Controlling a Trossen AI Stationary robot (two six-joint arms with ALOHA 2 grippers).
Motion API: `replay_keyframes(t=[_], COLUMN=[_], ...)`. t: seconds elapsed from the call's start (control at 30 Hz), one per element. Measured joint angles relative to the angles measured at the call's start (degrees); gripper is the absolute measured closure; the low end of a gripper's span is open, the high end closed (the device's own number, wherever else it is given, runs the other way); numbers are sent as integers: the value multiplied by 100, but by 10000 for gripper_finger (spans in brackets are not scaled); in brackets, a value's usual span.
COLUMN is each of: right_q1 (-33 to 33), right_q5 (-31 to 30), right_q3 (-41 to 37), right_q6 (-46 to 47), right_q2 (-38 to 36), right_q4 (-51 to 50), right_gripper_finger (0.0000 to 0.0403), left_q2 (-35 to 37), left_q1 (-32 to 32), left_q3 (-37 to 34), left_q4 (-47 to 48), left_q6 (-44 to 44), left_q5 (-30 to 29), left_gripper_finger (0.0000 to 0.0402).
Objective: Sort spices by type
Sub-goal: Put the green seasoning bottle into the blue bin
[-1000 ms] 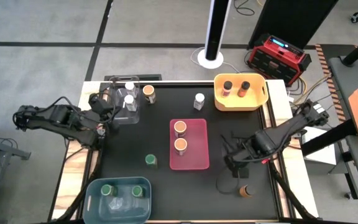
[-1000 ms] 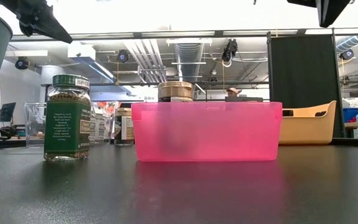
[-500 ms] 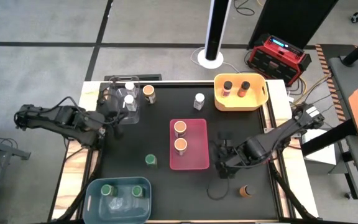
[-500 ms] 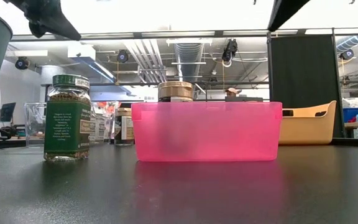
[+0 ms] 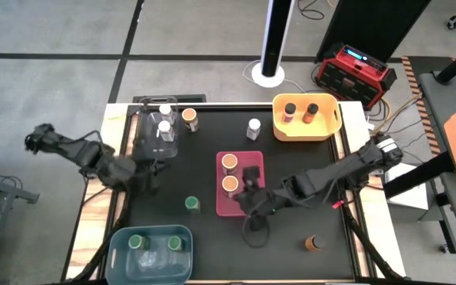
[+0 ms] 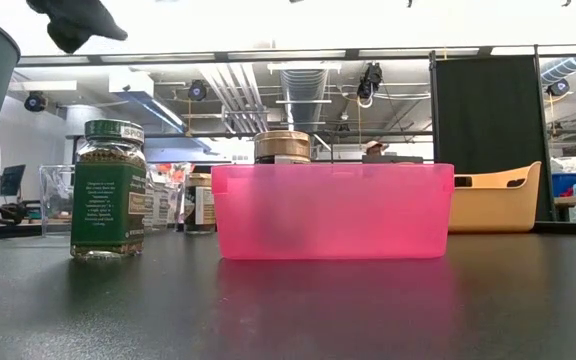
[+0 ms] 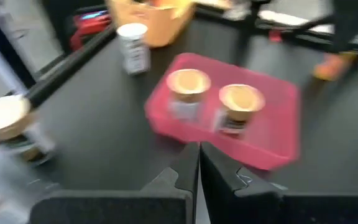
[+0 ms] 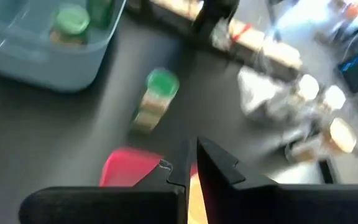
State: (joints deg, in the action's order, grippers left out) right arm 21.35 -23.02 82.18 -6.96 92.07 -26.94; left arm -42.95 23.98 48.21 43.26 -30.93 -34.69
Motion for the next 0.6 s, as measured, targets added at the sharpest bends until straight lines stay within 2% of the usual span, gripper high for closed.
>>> replay_keyframes(t=[0.17,0.3,0.5,0.6], right_q1=[-231,-331,-494,-588], right_q5=[58,76,88,385], right_q3=[-20,-23,-17,-1], right_q6=[-934,-1238,-956,-520], right_q2=[314,663,1199,1373], right_q4=[1262,2093,2930,3315], right_gripper_finger=[369,326,234,189], left_q2=[-411,-524,-367,-288], left_q1=[1611,2489,2875,2872], left_q3=[-5,-5,-7,-7], left_q4=[-278,-187,-214,-190], left_q6=[-418,-813,-1013,-1011], left_q5=[-1033,-1890,-2294,-2333], left_gripper_finger=[402,402,402,402])
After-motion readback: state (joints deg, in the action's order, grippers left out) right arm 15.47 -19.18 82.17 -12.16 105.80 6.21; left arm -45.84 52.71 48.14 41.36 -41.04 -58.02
